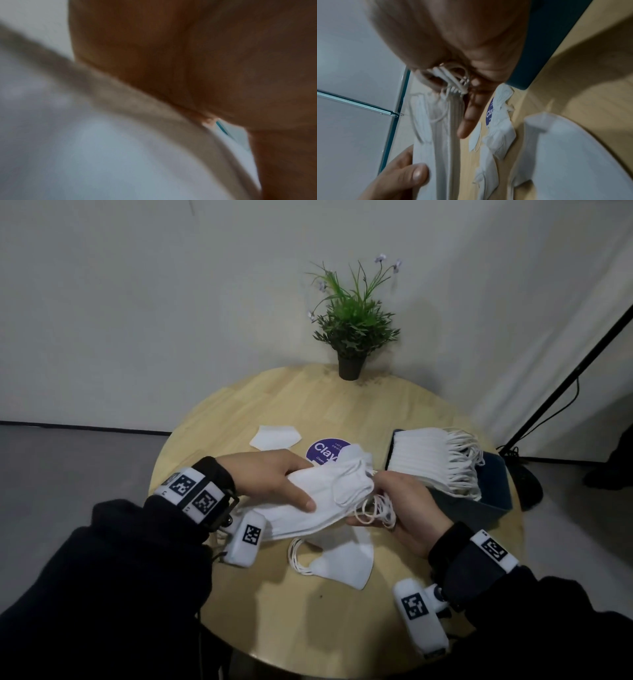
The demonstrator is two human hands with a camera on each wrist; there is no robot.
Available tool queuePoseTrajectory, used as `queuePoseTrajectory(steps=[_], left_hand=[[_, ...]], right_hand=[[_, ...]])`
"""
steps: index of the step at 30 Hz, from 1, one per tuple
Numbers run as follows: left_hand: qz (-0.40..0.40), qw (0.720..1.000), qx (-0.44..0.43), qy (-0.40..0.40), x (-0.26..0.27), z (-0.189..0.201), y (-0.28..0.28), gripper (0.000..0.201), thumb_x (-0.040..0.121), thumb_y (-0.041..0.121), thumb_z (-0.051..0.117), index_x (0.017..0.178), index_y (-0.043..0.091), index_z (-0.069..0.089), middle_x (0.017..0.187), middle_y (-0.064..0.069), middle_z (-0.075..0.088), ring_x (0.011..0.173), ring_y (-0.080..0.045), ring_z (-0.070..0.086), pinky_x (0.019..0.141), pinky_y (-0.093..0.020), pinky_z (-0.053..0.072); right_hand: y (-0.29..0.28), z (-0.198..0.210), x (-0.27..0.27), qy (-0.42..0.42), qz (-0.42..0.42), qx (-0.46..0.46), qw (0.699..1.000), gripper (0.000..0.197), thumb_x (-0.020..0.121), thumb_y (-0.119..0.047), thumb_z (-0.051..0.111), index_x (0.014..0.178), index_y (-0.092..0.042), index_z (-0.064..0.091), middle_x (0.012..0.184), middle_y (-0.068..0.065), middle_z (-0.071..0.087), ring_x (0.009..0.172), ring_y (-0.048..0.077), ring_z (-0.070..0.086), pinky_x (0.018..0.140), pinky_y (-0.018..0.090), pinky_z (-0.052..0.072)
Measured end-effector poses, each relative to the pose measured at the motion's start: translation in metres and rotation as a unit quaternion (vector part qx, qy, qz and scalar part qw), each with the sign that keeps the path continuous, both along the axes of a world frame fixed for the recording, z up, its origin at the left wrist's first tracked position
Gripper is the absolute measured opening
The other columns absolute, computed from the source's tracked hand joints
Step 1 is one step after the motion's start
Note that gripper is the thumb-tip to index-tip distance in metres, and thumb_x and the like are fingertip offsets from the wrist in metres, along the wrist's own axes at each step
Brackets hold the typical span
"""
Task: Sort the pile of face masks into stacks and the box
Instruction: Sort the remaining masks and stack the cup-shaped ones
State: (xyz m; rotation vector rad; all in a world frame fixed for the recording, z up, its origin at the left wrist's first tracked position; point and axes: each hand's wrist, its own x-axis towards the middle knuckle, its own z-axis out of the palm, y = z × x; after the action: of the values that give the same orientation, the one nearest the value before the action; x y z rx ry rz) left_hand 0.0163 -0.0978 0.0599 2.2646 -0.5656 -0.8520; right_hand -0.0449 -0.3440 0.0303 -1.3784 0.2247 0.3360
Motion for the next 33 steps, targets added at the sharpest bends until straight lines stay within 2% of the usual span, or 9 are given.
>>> queuePoseTrajectory(steps=[4, 9, 14, 17, 20, 22, 26, 29, 33], left_hand=[[0.008, 0.999, 0.044, -0.009, 0.0, -0.008, 0.006, 0.025, 0.079, 0.035, 0.087, 0.094, 0.039, 0.067, 0.087, 0.02, 0.073, 0.08, -0.005, 0.07, 0.07, -0.022, 0.053], [0.026, 0.996, 0.066, -0.061, -0.005, -0.021, -0.007, 0.038, 0.07, 0.039, 0.08, 0.103, 0.037, 0.062, 0.096, 0.01, 0.072, 0.086, -0.013, 0.071, 0.078, -0.038, 0.061], [0.045, 0.988, 0.021, -0.145, -0.006, -0.028, -0.023, 0.043, 0.065, 0.034, 0.075, 0.107, 0.031, 0.064, 0.094, 0.008, 0.069, 0.085, -0.013, 0.067, 0.074, -0.034, 0.056], [0.04, 0.969, 0.044, -0.239, -0.01, -0.037, -0.032, 0.046, 0.063, 0.044, 0.07, 0.108, 0.037, 0.059, 0.09, 0.009, 0.069, 0.082, -0.015, 0.064, 0.072, -0.035, 0.053], [0.048, 0.953, 0.061, -0.292, -0.014, -0.039, -0.037, 0.047, 0.066, 0.045, 0.068, 0.111, 0.038, 0.055, 0.089, 0.007, 0.068, 0.081, -0.02, 0.063, 0.07, -0.037, 0.053], [0.059, 0.951, 0.074, -0.294, -0.012, -0.037, -0.031, 0.049, 0.069, 0.039, 0.071, 0.115, 0.038, 0.055, 0.093, 0.007, 0.069, 0.085, -0.02, 0.062, 0.072, -0.037, 0.053], [0.067, 0.97, 0.054, -0.226, -0.004, -0.038, -0.01, 0.05, 0.069, 0.027, 0.081, 0.113, 0.038, 0.058, 0.093, 0.009, 0.067, 0.085, -0.015, 0.062, 0.071, -0.032, 0.05], [0.053, 0.982, 0.023, -0.182, -0.005, -0.041, -0.007, 0.043, 0.067, 0.022, 0.083, 0.099, 0.039, 0.06, 0.082, 0.016, 0.066, 0.076, -0.004, 0.061, 0.065, -0.021, 0.045], [0.045, 0.993, 0.03, -0.105, -0.004, -0.045, 0.0, 0.036, 0.072, 0.019, 0.084, 0.101, 0.034, 0.069, 0.084, 0.016, 0.072, 0.072, 0.002, 0.065, 0.063, -0.015, 0.05]], right_hand=[[-0.006, -0.003, 0.004, -0.015, -0.087, -0.066, 0.994, 0.021, 0.089, -0.001, 0.054, 0.074, 0.006, 0.067, 0.081, 0.02, 0.073, 0.074, 0.03, 0.068, 0.067, 0.04, 0.057], [-0.006, 0.001, 0.007, -0.029, -0.095, 0.072, 0.992, 0.03, 0.095, -0.018, 0.052, 0.066, -0.011, 0.048, 0.058, 0.013, 0.052, 0.058, 0.026, 0.055, 0.067, 0.036, 0.044], [-0.001, 0.0, -0.002, -0.143, -0.037, -0.189, 0.971, 0.055, 0.073, -0.054, 0.084, 0.077, -0.008, 0.054, 0.058, -0.01, 0.055, 0.052, 0.007, 0.049, 0.054, 0.021, 0.039], [-0.001, -0.004, -0.002, -0.158, -0.074, -0.297, 0.939, 0.052, 0.063, -0.046, 0.096, 0.078, -0.013, 0.058, 0.063, -0.014, 0.062, 0.055, -0.001, 0.053, 0.053, 0.013, 0.04], [-0.007, -0.008, -0.001, -0.177, -0.056, -0.368, 0.911, 0.028, 0.07, -0.023, 0.089, 0.074, -0.019, 0.062, 0.064, -0.009, 0.064, 0.06, 0.007, 0.056, 0.057, 0.021, 0.041], [-0.013, -0.009, 0.001, -0.174, -0.068, -0.325, 0.927, 0.011, 0.076, -0.011, 0.078, 0.071, -0.014, 0.069, 0.063, -0.003, 0.065, 0.06, 0.012, 0.056, 0.063, 0.027, 0.044], [-0.025, 0.002, 0.006, -0.141, -0.108, -0.056, 0.983, 0.017, 0.08, -0.007, 0.061, 0.063, -0.005, 0.062, 0.066, 0.012, 0.059, 0.072, 0.027, 0.058, 0.07, 0.04, 0.042], [-0.02, 0.011, 0.004, -0.09, -0.092, 0.141, 0.982, 0.029, 0.091, -0.003, 0.044, 0.064, -0.013, 0.038, 0.057, 0.006, 0.031, 0.054, 0.02, 0.037, 0.058, 0.031, 0.041], [-0.023, 0.009, 0.007, -0.11, -0.121, 0.138, 0.977, 0.042, 0.091, 0.007, 0.043, 0.06, -0.02, 0.034, 0.059, -0.004, 0.024, 0.05, 0.011, 0.019, 0.049, 0.026, 0.015]])
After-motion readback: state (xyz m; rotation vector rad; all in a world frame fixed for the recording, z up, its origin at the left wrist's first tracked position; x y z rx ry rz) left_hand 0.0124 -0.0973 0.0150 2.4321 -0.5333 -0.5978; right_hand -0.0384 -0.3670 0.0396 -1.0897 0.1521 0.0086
